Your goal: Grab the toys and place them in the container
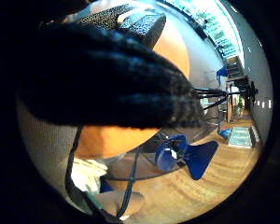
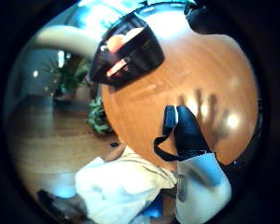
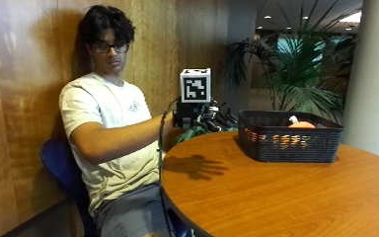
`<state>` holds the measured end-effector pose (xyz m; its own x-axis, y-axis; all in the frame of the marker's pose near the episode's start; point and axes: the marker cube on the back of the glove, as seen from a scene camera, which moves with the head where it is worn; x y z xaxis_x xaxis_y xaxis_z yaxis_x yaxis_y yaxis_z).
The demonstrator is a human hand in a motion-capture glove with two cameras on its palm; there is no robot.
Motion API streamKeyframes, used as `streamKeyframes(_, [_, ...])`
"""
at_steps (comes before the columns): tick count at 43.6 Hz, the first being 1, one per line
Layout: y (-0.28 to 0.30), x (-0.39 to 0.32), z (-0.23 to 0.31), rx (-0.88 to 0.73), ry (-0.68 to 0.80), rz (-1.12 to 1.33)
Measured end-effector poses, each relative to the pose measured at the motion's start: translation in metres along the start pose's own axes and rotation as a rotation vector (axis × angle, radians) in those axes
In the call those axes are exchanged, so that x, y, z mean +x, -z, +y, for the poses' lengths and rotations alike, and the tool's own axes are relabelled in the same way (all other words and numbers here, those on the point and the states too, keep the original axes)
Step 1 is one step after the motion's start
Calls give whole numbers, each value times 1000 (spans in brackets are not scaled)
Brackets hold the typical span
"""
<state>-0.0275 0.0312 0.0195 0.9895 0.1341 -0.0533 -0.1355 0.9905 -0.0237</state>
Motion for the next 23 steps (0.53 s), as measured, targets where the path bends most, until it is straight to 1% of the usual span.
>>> streamKeyframes(3, [1, 0, 1, 7, 12, 2])
streamKeyframes(7, [2, 4, 0, 18, -24, 23])
streamKeyframes(17, [3, -2, 2, 11, 29, -16])
streamKeyframes(23, [2, -1, 1, 7, 12, 16])
